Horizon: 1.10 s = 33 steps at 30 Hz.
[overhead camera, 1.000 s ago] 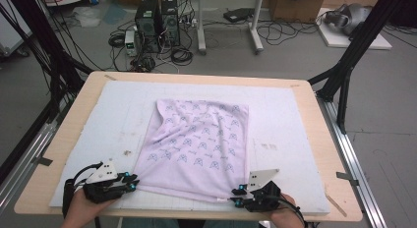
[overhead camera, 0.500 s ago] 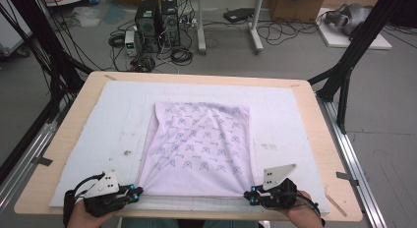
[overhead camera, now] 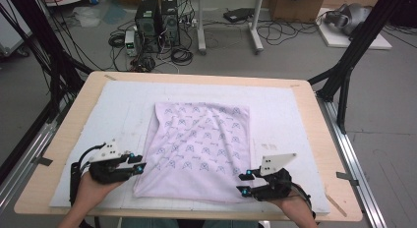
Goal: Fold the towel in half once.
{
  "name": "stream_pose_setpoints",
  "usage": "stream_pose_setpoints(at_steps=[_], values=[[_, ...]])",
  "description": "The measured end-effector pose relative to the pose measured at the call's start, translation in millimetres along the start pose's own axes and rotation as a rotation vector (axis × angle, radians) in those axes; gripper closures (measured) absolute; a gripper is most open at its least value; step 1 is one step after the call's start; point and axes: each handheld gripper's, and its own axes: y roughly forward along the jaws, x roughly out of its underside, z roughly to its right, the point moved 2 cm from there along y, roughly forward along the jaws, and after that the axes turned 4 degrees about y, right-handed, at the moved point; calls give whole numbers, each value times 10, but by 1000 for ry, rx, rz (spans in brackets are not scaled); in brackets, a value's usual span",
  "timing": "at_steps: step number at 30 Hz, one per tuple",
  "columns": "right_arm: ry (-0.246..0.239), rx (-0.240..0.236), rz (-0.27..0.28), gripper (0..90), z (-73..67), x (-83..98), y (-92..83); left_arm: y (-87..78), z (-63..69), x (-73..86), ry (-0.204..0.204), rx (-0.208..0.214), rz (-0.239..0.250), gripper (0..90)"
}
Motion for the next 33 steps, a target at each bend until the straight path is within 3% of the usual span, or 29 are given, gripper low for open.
stream_pose_setpoints(at_steps=[4,6,9,13,15,16,18,21,24,25,27,28,30,33], values=[[30,54,-30,580,113,23,133,214,-217,-113,-2,-82,-21,649],[54,56,-39,572,139,82,186,318,-338,-174,-56,-94,-31,641],[60,55,-50,556,122,136,246,504,-482,-226,-103,-94,-63,621],[53,64,-52,540,121,142,300,722,-587,-271,-116,-107,-110,594],[51,61,-53,536,121,117,317,775,-618,-252,-122,-105,-113,748],[43,60,-55,534,124,102,328,779,-638,-234,-123,-116,-134,871],[35,58,-57,534,120,69,347,737,-686,-195,-132,-143,-156,882],[25,47,-57,534,102,26,367,558,-763,-184,-155,-201,-104,883],[10,43,-64,533,90,-8,393,517,-784,-181,-172,-193,-92,879],[4,51,-67,529,92,-16,392,520,-776,-179,-160,-190,-107,866],[11,59,-58,530,95,-21,365,533,-734,-186,-154,-215,-116,677],[14,61,-55,530,95,-17,353,527,-715,-187,-145,-209,-112,648],[19,67,-53,530,95,3,333,500,-673,-194,-118,-222,-99,643],[12,70,-61,530,67,35,310,479,-612,-201,-76,-206,-68,679]])
